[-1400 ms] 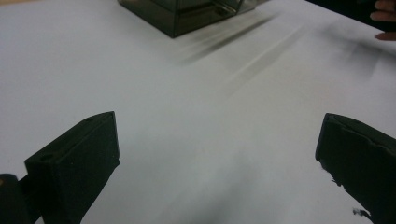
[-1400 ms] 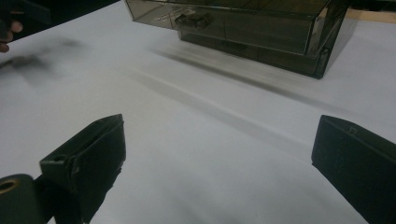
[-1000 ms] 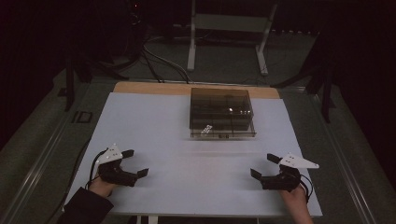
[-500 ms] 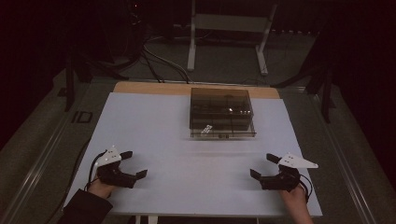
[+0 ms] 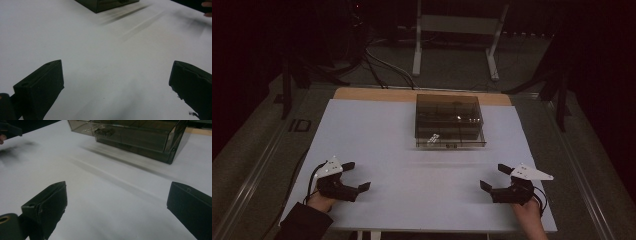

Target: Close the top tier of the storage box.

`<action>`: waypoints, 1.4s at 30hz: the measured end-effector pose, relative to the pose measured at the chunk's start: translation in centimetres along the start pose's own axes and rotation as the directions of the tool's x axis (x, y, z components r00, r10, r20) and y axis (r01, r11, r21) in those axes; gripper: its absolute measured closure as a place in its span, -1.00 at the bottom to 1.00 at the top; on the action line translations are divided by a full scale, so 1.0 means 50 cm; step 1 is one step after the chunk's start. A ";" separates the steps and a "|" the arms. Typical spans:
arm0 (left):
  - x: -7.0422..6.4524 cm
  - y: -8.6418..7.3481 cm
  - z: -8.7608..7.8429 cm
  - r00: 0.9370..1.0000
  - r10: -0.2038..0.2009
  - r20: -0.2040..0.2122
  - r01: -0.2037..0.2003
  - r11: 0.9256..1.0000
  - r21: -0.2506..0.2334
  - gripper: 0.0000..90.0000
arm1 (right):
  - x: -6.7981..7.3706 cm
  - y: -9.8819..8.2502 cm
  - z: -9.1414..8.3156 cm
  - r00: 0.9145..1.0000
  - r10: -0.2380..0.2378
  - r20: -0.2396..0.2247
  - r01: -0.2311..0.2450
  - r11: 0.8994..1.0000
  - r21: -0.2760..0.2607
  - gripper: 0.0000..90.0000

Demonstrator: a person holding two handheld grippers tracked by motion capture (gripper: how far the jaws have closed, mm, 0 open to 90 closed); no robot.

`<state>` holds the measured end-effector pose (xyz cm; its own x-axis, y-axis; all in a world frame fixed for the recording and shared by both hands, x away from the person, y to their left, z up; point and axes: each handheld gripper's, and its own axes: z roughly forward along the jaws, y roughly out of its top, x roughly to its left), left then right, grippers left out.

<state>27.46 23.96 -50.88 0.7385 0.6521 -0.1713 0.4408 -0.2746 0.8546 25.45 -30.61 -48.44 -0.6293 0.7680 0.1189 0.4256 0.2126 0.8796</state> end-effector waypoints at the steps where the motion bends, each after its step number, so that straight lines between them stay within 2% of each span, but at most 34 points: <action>1: 0.000 0.000 0.000 1.000 -0.003 0.003 0.003 1.000 0.001 -0.98 | 0.000 0.002 -0.001 1.000 0.000 0.002 0.000 1.000 -0.003 -0.94; 8: 0.001 0.001 -0.001 1.000 0.000 -0.001 0.000 1.000 -0.001 -0.98 | 0.013 0.027 -0.007 1.000 -0.009 0.020 0.010 1.000 -0.012 -0.94; 17: 0.002 0.002 -0.003 1.000 -0.005 -0.001 0.005 1.000 -0.009 -0.98 | 0.033 0.075 -0.004 0.998 -0.003 0.069 0.004 1.000 -0.018 -0.94; 25: 0.000 0.001 0.000 1.000 0.005 0.005 -0.005 1.000 0.006 -0.98 | 0.047 0.098 0.016 0.992 -0.011 0.125 0.012 1.000 -0.007 -0.94; 32: 0.001 0.002 -0.002 1.000 0.000 0.009 0.000 1.000 -0.003 -0.98 | 0.069 0.112 0.042 0.990 -0.031 0.135 0.032 0.999 -0.003 -0.94; 37: 0.000 0.003 -0.002 1.000 0.001 0.012 -0.001 1.000 -0.005 -0.98 | 0.088 0.120 0.064 0.984 -0.041 0.173 0.042 0.999 -0.005 -0.94; 42: 0.000 0.003 -0.001 1.000 0.003 0.012 -0.003 1.000 -0.004 -0.98 | 0.111 0.126 0.084 0.974 -0.052 0.220 0.056 0.998 -0.012 -0.94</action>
<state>27.49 23.96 -50.71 0.7457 0.6430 -0.1748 0.4368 -0.2735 0.8570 27.37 -22.48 -44.16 -0.4923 0.8699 -0.0312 0.3814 0.2478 0.8906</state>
